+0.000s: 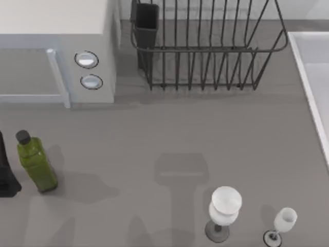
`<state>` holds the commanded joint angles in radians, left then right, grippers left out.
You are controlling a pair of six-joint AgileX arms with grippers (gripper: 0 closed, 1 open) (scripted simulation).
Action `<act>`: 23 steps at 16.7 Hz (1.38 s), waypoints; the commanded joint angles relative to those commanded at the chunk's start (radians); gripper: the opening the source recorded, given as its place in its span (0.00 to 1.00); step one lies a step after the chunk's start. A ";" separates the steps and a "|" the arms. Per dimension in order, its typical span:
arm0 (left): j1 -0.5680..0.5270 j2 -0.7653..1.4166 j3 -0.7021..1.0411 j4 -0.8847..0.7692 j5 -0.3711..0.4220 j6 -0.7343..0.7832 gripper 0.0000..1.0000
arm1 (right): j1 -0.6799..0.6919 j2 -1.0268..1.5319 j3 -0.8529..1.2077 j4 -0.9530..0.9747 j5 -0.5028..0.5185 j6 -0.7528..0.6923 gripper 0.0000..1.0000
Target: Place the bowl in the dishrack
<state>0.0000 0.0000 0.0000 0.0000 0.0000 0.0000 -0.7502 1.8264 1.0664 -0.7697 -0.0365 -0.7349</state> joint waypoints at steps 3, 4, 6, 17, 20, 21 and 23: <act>0.000 0.000 0.000 0.000 0.000 0.000 1.00 | 0.000 0.000 0.000 0.000 0.000 0.000 0.55; 0.000 0.000 0.000 0.000 0.000 0.000 1.00 | 0.000 0.000 0.000 0.000 0.000 0.000 0.47; 0.000 0.000 0.000 0.000 0.000 0.000 1.00 | 0.000 0.000 0.000 0.000 0.000 0.000 0.32; 0.000 0.000 0.000 0.000 0.000 0.000 1.00 | 0.000 0.000 0.000 0.000 0.000 0.000 0.00; 0.000 0.000 0.000 0.000 0.000 0.000 1.00 | -0.001 -0.003 0.000 -0.003 -0.002 0.002 0.00; 0.000 0.000 0.000 0.000 0.000 0.000 1.00 | -0.003 -0.002 0.012 -0.016 -0.002 0.001 0.00; 0.000 0.000 0.000 0.000 0.000 0.000 1.00 | -0.007 -0.003 0.068 -0.073 -0.002 -0.003 0.00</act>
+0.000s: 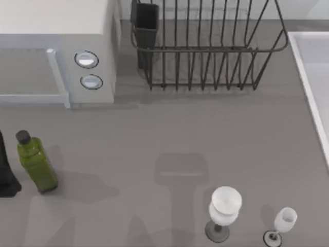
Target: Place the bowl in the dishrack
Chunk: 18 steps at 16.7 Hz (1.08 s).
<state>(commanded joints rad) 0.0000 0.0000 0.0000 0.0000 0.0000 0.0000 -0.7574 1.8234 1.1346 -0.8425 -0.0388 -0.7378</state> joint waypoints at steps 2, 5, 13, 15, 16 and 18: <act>0.000 0.000 0.000 0.000 0.000 0.000 1.00 | -0.003 -0.006 0.096 -0.099 0.000 -0.005 0.00; 0.000 0.000 0.000 0.000 0.000 0.000 1.00 | -0.005 -0.022 0.280 -0.322 0.001 -0.010 0.00; 0.000 0.000 0.000 0.000 0.000 0.000 1.00 | -0.003 -0.091 0.631 -0.723 0.000 -0.006 0.00; 0.000 0.000 0.000 0.000 0.000 0.000 1.00 | -0.003 -0.092 0.634 -0.726 0.000 -0.005 0.00; 0.000 0.000 0.000 0.000 0.000 0.000 1.00 | -0.003 -0.092 0.634 -0.726 0.000 -0.005 0.00; 0.000 0.000 0.000 0.000 0.000 0.000 1.00 | -0.001 -0.089 0.632 -0.723 0.000 -0.004 0.00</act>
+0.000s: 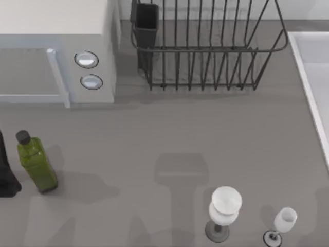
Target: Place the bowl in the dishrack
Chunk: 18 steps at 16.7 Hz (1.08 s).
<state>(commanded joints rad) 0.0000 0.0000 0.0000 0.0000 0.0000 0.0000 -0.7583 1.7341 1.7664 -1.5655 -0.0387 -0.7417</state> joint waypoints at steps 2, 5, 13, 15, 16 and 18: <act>0.000 0.000 0.000 0.000 0.000 0.000 1.00 | 0.031 -0.004 0.000 0.031 0.023 0.015 0.00; 0.000 0.000 0.000 0.000 0.000 0.000 1.00 | 0.155 -0.017 -0.007 0.143 0.109 0.069 0.00; 0.000 0.000 0.000 0.000 0.000 0.000 1.00 | 0.836 -0.085 -0.111 0.683 0.514 0.347 0.00; 0.000 0.000 0.000 0.000 0.000 0.000 1.00 | 1.048 -0.115 -0.151 0.853 0.629 0.435 0.00; 0.000 0.000 0.000 0.000 0.000 0.000 1.00 | 1.152 -0.133 -0.171 0.940 0.687 0.479 0.00; 0.000 0.000 0.000 0.000 0.000 0.000 1.00 | 1.348 -0.172 -0.212 1.111 0.799 0.564 0.00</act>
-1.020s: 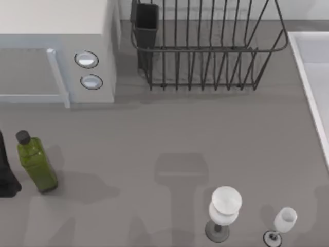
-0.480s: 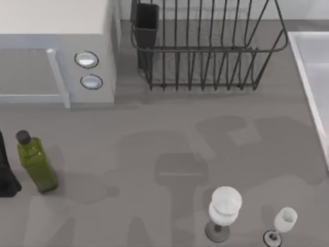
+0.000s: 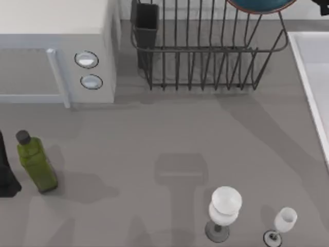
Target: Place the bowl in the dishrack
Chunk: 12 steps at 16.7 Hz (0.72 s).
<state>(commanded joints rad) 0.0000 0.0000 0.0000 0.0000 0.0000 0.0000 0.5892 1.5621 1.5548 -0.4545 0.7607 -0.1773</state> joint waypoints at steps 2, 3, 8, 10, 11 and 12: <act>0.000 0.000 0.000 0.000 0.000 0.000 1.00 | 0.170 -0.039 -0.037 0.157 0.104 0.076 0.00; 0.000 0.000 0.000 0.000 0.000 0.000 1.00 | 0.242 -0.058 -0.055 0.225 0.150 0.109 0.00; 0.000 0.000 0.000 0.000 0.000 0.000 1.00 | 0.441 -0.118 -0.114 0.423 0.295 0.205 0.00; 0.000 0.000 0.000 0.000 0.000 0.000 1.00 | 0.448 -0.121 -0.117 0.431 0.301 0.209 0.00; 0.000 0.000 0.000 0.000 0.000 0.000 1.00 | 0.448 -0.121 -0.117 0.431 0.301 0.209 0.00; 0.000 0.000 0.000 0.000 0.000 0.000 1.00 | 0.448 -0.121 -0.117 0.431 0.301 0.209 0.00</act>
<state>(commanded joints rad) 0.0000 0.0000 0.0000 0.0000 0.0000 0.0000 1.0377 1.4413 1.4375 -0.0235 1.0614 0.0315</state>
